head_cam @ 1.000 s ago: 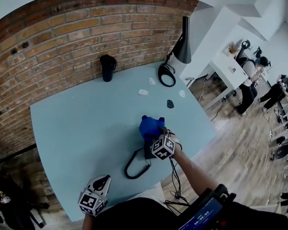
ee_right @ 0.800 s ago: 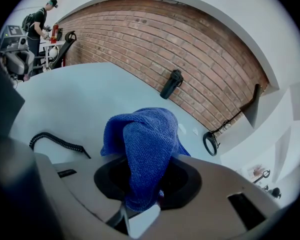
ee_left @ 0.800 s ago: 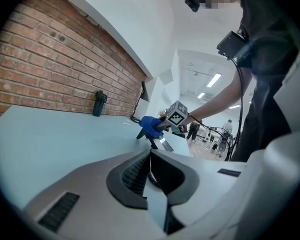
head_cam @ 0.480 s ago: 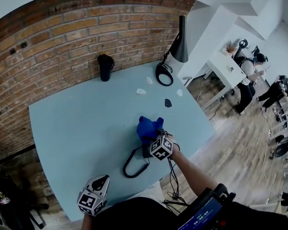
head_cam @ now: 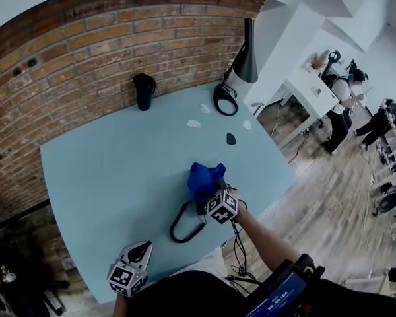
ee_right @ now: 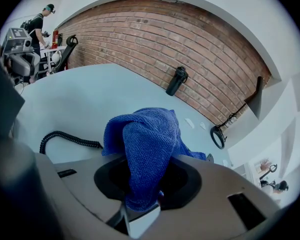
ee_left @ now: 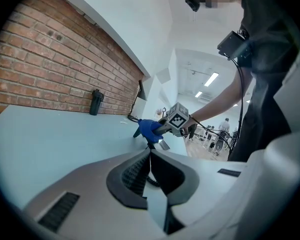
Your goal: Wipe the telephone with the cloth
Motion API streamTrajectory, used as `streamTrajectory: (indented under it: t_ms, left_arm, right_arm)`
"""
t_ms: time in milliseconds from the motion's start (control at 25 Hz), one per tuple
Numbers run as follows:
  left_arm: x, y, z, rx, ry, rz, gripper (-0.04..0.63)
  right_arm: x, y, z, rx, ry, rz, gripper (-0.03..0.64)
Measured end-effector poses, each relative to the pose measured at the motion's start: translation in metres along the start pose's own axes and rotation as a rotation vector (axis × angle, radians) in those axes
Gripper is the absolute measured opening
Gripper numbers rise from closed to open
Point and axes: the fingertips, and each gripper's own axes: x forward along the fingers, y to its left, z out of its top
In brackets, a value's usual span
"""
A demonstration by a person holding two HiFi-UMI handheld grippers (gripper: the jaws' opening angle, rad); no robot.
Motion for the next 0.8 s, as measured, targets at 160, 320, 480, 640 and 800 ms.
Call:
streamTrajectory:
  t_ms: [160,320,480,640,800]
  left_arm:
    - [0.001,-0.002,0.0,0.005,0.004,-0.008,0.02]
    - [0.0,-0.005,-0.001,0.007,0.003,-0.012,0.02]
    - [-0.001,-0.006,-0.001,0.004,0.003,-0.014,0.02]
    - [-0.001,-0.006,0.0,0.001,0.008,-0.016,0.02]
    - [0.0,-0.006,-0.003,0.0,0.01,-0.02,0.02]
  right_arm:
    - [-0.001,0.009,-0.003,0.003,0.003,0.015,0.129]
    - [-0.005,0.019,-0.008,-0.001,0.004,0.022,0.129]
    - [-0.007,0.027,-0.011,0.001,0.009,0.032,0.129]
    - [-0.009,0.035,-0.013,-0.002,0.012,0.044,0.129]
    - [-0.009,0.047,-0.018,-0.006,0.016,0.057,0.129]
